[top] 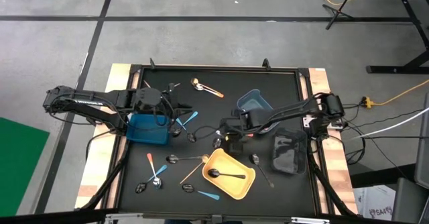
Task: Sort silverware by color (type)
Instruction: Put the orange spoon into the gray bin
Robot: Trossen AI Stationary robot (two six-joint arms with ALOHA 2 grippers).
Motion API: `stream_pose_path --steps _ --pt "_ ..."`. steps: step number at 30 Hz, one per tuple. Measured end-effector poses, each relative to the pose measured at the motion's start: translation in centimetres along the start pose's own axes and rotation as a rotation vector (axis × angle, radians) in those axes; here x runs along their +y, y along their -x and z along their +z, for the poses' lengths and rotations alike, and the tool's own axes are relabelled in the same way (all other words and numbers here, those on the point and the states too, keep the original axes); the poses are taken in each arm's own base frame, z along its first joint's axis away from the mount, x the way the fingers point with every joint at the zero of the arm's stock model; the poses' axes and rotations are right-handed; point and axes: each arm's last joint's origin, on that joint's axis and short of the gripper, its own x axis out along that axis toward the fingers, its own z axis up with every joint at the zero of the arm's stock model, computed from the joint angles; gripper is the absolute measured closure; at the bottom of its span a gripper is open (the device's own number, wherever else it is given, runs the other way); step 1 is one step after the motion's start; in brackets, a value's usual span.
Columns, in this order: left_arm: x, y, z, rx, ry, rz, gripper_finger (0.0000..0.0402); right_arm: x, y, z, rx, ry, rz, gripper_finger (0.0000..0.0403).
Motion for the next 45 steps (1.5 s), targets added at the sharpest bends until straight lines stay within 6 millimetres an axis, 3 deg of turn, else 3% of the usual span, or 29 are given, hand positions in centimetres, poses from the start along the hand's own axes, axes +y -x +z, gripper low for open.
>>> stream_pose_path --steps 12,20,25,30,37,45 --pt "0.0 0.0 -0.2 0.023 -0.004 0.001 0.0343 -1.6 7.8 -2.0 -0.059 0.001 -0.1 0.0401" --pt "0.0 0.0 -0.2 0.023 -0.003 0.001 0.0343 -2.5 10.4 -3.9 -0.045 -0.061 -0.22 0.0401" --pt "0.0 0.0 -0.2 0.023 -0.002 0.001 0.0343 -3.3 9.2 -6.0 0.009 -0.099 -0.255 0.0401" --pt "0.0 0.0 -0.2 0.024 -0.002 0.001 0.0343 -5.6 6.3 -8.3 0.08 -0.24 -0.328 0.0401" --pt "0.0 0.0 -0.2 0.024 -0.002 0.001 0.0343 -8.5 2.1 -9.9 -0.001 -0.324 -0.26 0.0401" --pt "0.0 0.0 -0.2 0.024 -0.002 0.001 0.0343 -10.0 -0.3 -11.8 -0.036 -0.375 -0.205 0.0401"
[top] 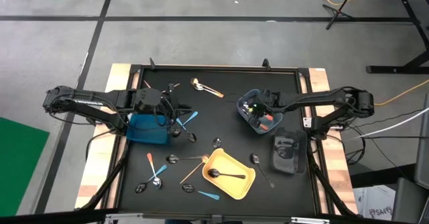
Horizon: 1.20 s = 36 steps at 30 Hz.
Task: Sort silverware by color (type)
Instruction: Put the orange spoon into the gray bin, then put the blue spoon into the blue bin
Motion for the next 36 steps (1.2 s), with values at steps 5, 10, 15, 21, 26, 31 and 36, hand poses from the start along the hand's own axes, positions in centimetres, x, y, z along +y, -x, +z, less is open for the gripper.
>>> stream_pose_path --steps 5,10,15,21,26,31,36 --pt "0.0 0.0 0.0 -0.001 0.0 0.012 0.0343 0.1 -0.9 -1.2 0.012 0.001 0.023 0.0401" --pt "0.1 0.0 0.0 0.0 0.0 0.019 0.0343 0.0 -1.4 -1.9 0.023 0.004 0.021 0.0399" --pt "0.1 0.0 0.0 0.0 0.0 0.019 0.0343 0.0 -1.5 -1.9 0.007 0.002 0.01 0.0391" --pt "0.1 0.0 0.0 0.001 0.032 0.023 0.0343 -0.1 -1.5 -1.9 0.003 0.002 -0.013 0.037" --pt "0.2 0.0 -0.2 0.012 0.123 0.057 0.0343 -0.1 -1.5 -1.9 0.003 0.002 -0.014 0.0344" --pt "0.1 -0.5 -0.6 0.059 0.132 0.088 0.0343 -0.1 -1.5 -1.9 0.003 0.002 -0.014 0.0329" --pt "-0.2 -2.3 -1.6 0.16 0.143 0.1 0.0343 -0.1 -1.5 -1.9 0.003 0.002 -0.014 0.033"
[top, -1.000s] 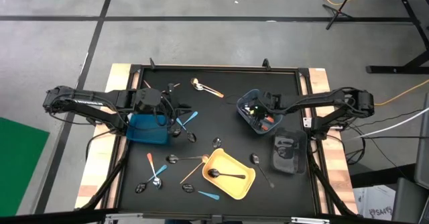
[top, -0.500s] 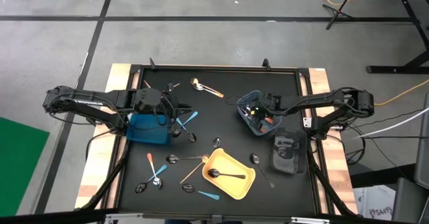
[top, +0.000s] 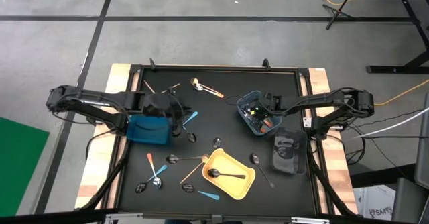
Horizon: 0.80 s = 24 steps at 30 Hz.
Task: Sort silverware by color (type)
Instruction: Put the blue spoon into the blue bin
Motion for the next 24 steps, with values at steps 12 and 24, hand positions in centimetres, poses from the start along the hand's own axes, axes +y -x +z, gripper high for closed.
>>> stream_pose_path --steps 12,24 --pt "-0.2 -6.1 -3.0 0.298 0.021 0.092 0.0343 0.0 0.0 0.0 0.001 0.0 0.001 0.0331" --pt "0.8 -9.7 -6.1 0.541 0.095 0.193 0.0343 0.0 0.0 0.0 0.001 0.0 0.002 0.0331"
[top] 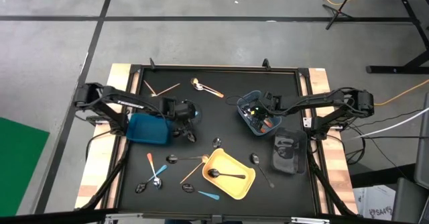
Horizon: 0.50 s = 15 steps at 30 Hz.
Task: Sort silverware by color (type)
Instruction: Put the blue spoon into the blue bin
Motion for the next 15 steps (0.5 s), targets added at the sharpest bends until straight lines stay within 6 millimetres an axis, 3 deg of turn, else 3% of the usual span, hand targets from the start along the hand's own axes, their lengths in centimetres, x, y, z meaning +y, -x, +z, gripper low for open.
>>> stream_pose_path --steps 8,15 --pt "-0.5 -1.8 -0.5 0.093 0.031 -0.032 0.0343 0.0 0.0 0.0 0.0 0.0 0.001 0.0331" --pt "-0.6 -2.1 -0.5 0.106 0.083 -0.026 0.0343 0.0 0.0 0.0 0.0 0.0 0.001 0.0331"
